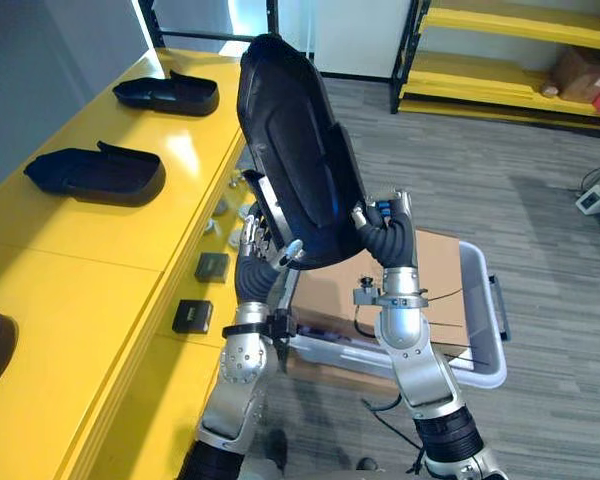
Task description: Walk over and take plastic housings, then place them on the shelf
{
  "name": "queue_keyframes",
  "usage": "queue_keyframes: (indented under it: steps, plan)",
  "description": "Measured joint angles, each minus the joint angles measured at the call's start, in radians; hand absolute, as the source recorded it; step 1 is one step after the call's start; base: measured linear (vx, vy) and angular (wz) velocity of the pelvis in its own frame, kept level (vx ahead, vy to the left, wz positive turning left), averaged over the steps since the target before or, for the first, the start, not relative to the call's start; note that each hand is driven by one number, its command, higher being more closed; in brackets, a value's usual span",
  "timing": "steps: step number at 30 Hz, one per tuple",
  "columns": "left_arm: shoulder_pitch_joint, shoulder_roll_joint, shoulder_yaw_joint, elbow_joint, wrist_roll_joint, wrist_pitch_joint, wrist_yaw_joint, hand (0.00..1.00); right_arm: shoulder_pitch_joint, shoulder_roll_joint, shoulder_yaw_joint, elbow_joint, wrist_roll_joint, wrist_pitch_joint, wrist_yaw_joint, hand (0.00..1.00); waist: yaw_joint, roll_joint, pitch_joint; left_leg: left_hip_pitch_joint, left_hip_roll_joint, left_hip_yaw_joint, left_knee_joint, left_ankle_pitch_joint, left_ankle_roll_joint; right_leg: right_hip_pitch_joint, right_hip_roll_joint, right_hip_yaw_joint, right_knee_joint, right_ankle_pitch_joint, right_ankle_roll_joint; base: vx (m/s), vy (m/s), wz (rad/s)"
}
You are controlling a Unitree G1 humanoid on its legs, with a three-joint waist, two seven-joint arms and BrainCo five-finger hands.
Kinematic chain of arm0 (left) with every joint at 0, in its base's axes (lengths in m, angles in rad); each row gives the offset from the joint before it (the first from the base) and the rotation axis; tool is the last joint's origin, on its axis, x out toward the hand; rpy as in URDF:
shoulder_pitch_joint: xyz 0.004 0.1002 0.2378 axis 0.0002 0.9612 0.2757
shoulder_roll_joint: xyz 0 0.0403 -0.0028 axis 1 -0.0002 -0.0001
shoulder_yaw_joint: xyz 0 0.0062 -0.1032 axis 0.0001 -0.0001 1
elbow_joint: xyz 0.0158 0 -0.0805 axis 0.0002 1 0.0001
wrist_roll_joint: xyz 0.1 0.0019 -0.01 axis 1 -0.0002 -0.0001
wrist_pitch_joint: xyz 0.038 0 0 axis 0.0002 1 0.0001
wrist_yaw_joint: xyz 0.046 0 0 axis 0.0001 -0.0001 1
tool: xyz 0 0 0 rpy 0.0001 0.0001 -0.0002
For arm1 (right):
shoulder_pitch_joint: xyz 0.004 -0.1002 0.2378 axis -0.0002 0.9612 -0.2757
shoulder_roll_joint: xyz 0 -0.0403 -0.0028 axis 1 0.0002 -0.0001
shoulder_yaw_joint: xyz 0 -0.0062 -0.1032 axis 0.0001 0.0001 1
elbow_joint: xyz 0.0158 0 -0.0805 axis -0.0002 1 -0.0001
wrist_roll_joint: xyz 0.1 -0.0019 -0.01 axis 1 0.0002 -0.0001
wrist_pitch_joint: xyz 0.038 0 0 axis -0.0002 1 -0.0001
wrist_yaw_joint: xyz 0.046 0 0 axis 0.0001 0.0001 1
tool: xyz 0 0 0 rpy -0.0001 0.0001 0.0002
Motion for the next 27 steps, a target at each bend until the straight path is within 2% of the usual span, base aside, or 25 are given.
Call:
queue_keyframes:
  steps: [9,12,14,18,19,22,27]
  plan:
    - [-0.037,0.033,-0.005,0.065,-0.065,0.02,0.032,1.0,0.014,-0.078,0.038,-0.03,0.002,0.0,-0.002,1.0,-0.006,0.001,-0.038,-0.002,0.0,0.005,-0.006,0.0,0.0,-0.007,0.0,0.01,-0.001,0.0,0.0,0.02,0.005,-0.02]
    - [-0.046,0.055,-0.043,0.076,-0.071,0.022,0.034,1.0,0.014,-0.107,0.095,-0.046,0.012,-0.001,0.001,1.0,-0.011,0.0,-0.047,0.001,0.0,0.007,-0.005,0.0,0.0,-0.006,0.0,0.014,-0.001,0.0,0.0,0.0,0.002,-0.01]
    - [-0.047,0.058,-0.063,0.089,-0.098,0.04,0.037,1.0,0.014,-0.106,0.122,-0.071,0.019,-0.023,-0.001,1.0,-0.015,-0.001,-0.047,0.005,0.001,0.014,-0.006,0.0,0.0,-0.005,0.0,0.022,0.0,0.0,0.0,-0.02,0.008,-0.07]
    - [-0.047,0.06,-0.063,0.089,-0.1,0.041,0.037,1.0,0.016,-0.119,0.13,-0.072,0.018,-0.045,-0.001,1.0,-0.022,-0.001,-0.048,0.026,0.001,0.022,-0.015,0.0,0.0,0.003,0.0,0.031,0.001,0.0,0.0,-0.04,0.011,-0.08]
    - [-0.047,0.061,-0.063,0.089,-0.101,0.041,0.037,1.0,0.016,-0.125,0.13,-0.072,0.018,-0.046,-0.001,0.0,-0.025,-0.002,-0.049,0.028,0.001,0.023,-0.017,0.0,0.0,0.001,0.0,0.031,0.001,0.0,0.0,-0.04,0.013,-0.05]
    - [-0.044,0.061,-0.061,0.089,-0.102,0.042,0.023,1.0,0.016,-0.137,0.13,-0.072,0.024,-0.051,-0.001,0.0,-0.026,-0.002,-0.049,0.027,0.001,0.029,-0.019,0.0,0.0,-0.004,-0.001,0.033,0.001,0.0,0.0,-0.02,0.013,-0.06]
    - [-0.044,0.06,-0.022,0.089,-0.085,0.058,0.022,1.0,0.031,-0.186,0.131,-0.069,0.083,-0.115,0.051,0.0,-0.027,-0.002,-0.056,0.027,0.001,0.029,-0.019,0.001,0.002,-0.003,0.0,0.031,0.0,0.0,0.0,0.01,0.002,0.0]
